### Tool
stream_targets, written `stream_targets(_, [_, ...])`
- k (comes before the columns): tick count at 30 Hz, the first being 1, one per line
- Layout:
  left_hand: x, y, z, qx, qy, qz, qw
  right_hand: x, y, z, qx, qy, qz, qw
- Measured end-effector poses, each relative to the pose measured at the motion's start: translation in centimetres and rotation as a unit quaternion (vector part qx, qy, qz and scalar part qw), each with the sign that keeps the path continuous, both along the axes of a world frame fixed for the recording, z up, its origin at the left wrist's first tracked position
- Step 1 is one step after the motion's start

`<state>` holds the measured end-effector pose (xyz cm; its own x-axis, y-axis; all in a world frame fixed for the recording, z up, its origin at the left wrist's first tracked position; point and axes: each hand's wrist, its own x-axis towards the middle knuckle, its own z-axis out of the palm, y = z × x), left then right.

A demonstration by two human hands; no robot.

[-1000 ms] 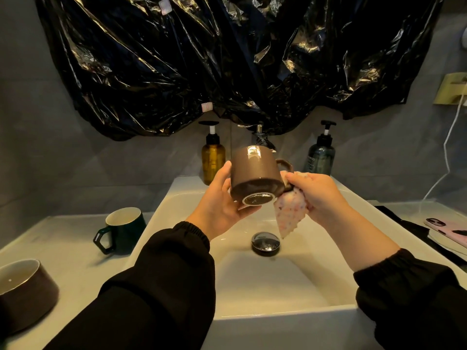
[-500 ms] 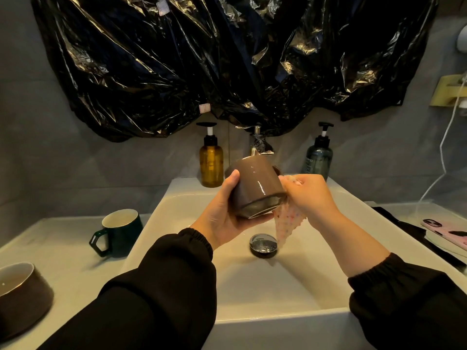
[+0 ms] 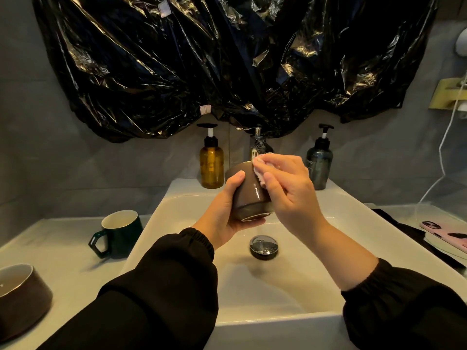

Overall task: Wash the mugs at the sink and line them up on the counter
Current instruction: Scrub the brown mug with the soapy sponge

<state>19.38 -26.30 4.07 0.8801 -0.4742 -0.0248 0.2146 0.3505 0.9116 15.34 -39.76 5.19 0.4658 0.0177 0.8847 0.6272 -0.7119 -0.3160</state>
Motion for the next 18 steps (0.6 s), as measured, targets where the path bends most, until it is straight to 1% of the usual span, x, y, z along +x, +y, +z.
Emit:
stream_targets(1, [0.0,0.0,0.1,0.004,-0.004,0.002,1.000,0.2,-0.2,0.1,0.014,0.020,-0.001,1.000])
stream_targets(2, [0.0,0.0,0.2,0.007,-0.005,0.005,1.000,0.3,-0.3,0.2,0.042,0.053,0.021,0.997])
stream_targets(4, [-0.2,0.0,0.4,0.009,-0.010,0.011,1.000,0.2,-0.3,0.2,0.084,0.113,0.090,0.986])
stream_targets(5, [-0.2,0.0,0.4,0.010,-0.013,0.015,1.000,-0.1,-0.2,0.0,0.072,0.115,0.105,0.985])
stream_targets(6, [-0.1,0.1,0.4,0.011,-0.015,0.017,1.000,-0.5,-0.1,-0.3,0.035,0.102,0.099,0.989])
stream_targets(8, [0.1,0.3,0.4,0.026,-0.026,0.018,0.999,-0.8,0.2,-1.0,-0.050,0.059,0.065,0.995])
stream_targets(9, [0.2,0.4,0.4,0.036,-0.034,0.018,0.999,-0.6,0.3,-1.1,-0.069,0.046,0.051,0.995])
stream_targets(10, [0.2,0.4,0.4,0.047,-0.042,0.016,0.998,-0.3,0.4,-1.0,-0.064,0.042,0.042,0.996])
stream_targets(11, [0.1,0.4,0.5,0.060,-0.049,0.014,0.997,0.0,0.4,-0.9,-0.040,0.047,0.034,0.998])
stream_targets(14, [-0.2,0.1,0.6,0.083,-0.052,0.013,0.995,0.8,0.2,-0.2,0.068,0.097,0.029,0.993])
stream_targets(16, [-0.3,-0.1,0.6,0.079,-0.038,0.019,0.996,0.5,-0.1,-0.4,0.067,0.104,0.034,0.992])
stream_targets(18, [-0.2,0.1,0.5,0.063,-0.031,0.021,0.997,-0.2,0.0,-0.9,0.016,0.074,0.047,0.996])
